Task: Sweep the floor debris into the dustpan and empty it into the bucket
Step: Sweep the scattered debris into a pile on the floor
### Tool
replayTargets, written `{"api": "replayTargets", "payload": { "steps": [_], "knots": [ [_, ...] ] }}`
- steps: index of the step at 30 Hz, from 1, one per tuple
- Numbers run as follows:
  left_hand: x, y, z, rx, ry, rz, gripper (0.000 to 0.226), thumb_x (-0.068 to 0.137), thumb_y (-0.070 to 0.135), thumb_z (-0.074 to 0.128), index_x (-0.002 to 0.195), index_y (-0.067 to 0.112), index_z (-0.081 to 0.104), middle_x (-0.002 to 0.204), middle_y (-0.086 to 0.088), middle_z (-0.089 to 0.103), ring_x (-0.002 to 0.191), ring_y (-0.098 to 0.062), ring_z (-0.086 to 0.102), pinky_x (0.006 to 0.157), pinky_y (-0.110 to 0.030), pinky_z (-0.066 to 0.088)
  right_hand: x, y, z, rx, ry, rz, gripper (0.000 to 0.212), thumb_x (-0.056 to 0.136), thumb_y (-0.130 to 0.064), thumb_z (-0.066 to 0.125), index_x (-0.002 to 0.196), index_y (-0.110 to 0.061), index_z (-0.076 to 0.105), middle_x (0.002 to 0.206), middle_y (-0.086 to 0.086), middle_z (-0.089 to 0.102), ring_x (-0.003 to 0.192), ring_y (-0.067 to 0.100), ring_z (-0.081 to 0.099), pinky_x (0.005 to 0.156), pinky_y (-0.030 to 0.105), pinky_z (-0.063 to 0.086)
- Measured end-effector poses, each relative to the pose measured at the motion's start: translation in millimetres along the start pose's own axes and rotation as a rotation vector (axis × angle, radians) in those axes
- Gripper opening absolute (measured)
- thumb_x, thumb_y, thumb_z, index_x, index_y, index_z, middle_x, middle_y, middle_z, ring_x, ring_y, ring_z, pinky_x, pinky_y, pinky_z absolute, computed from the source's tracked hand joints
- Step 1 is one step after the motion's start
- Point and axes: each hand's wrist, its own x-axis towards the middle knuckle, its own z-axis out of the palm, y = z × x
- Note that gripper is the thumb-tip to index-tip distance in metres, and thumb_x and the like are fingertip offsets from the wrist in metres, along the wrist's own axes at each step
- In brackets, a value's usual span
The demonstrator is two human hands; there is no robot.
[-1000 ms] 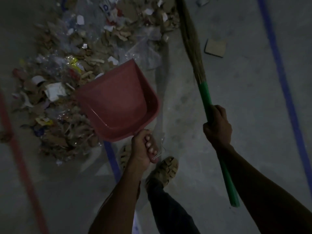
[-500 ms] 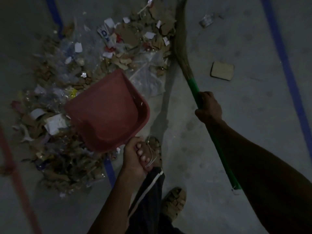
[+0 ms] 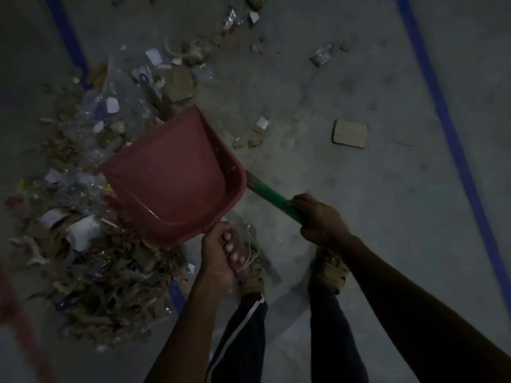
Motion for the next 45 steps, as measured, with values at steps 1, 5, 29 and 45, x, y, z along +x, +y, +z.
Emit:
{"api": "replayTargets", "payload": {
  "steps": [1,5,29,45],
  "knots": [
    [0,-1,0,-0.004,0.003,-0.001,0.038,0.093,0.01,0.046,0.058,0.018,0.034,0.041,0.004,0.03,0.029,-0.01,0.026,0.034,-0.018,0.027,-7,4,-1,0.002,0.048,0.004,0.074,0.063,-0.022,0.061,0.137,-0.019,0.055,0.136,0.0,0.05,0.093,0.029,0.064,0.063,0.036,0.054],
    [-2,-4,-6,-0.062,0.02,0.017,0.035,0.091,0.01,0.048,0.06,0.018,0.033,0.04,0.004,0.029,0.028,-0.011,0.026,0.033,-0.017,0.025,-26,19,-9,-0.026,0.255,0.085,0.071,0.069,-0.005,0.066,0.137,-0.017,0.054,0.139,0.0,0.05,0.094,0.03,0.063,0.06,0.035,0.053],
    [-34,-93,71,-0.061,0.084,-0.037,0.036,0.088,0.013,0.049,0.057,0.019,0.033,0.039,0.004,0.029,0.028,-0.012,0.025,0.034,-0.015,0.024,-103,105,-31,0.013,0.208,0.127,0.071,0.071,-0.011,0.07,0.138,-0.024,0.05,0.138,-0.004,0.048,0.092,0.026,0.064,0.06,0.04,0.057],
    [-19,-150,141,0.147,0.04,-0.027,0.034,0.089,0.012,0.049,0.059,0.018,0.034,0.042,0.003,0.028,0.03,-0.012,0.025,0.034,-0.019,0.025,-175,209,-45,0.149,0.249,0.547,0.065,0.073,-0.006,0.07,0.134,-0.017,0.052,0.131,0.0,0.049,0.093,0.028,0.061,0.072,0.044,0.057]
  ]
}}
